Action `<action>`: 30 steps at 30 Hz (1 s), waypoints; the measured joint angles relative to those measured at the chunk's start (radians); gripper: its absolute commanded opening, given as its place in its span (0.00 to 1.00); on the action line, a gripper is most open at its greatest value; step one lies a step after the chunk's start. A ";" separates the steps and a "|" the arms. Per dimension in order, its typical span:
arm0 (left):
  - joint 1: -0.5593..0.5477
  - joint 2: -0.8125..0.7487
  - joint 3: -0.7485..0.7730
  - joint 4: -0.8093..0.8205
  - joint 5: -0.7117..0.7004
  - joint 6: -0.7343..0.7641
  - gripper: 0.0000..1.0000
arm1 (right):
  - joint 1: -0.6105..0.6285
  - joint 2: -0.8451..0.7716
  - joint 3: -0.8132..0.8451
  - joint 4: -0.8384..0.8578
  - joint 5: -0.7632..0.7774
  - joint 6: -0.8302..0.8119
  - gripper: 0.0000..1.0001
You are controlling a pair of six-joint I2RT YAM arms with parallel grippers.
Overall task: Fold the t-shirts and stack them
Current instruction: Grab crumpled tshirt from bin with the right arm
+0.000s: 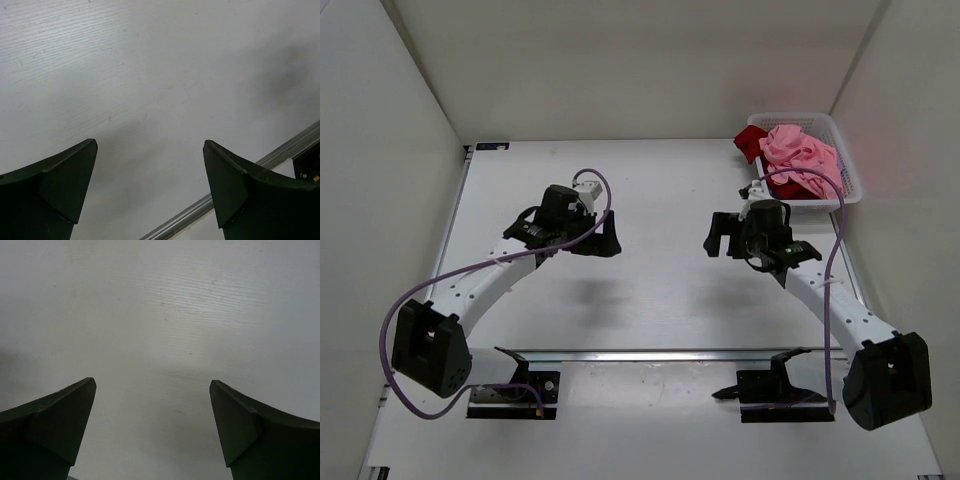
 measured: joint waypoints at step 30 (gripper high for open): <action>-0.049 -0.022 -0.113 0.269 0.263 -0.134 0.41 | -0.493 0.770 0.940 -0.106 0.230 -0.188 0.67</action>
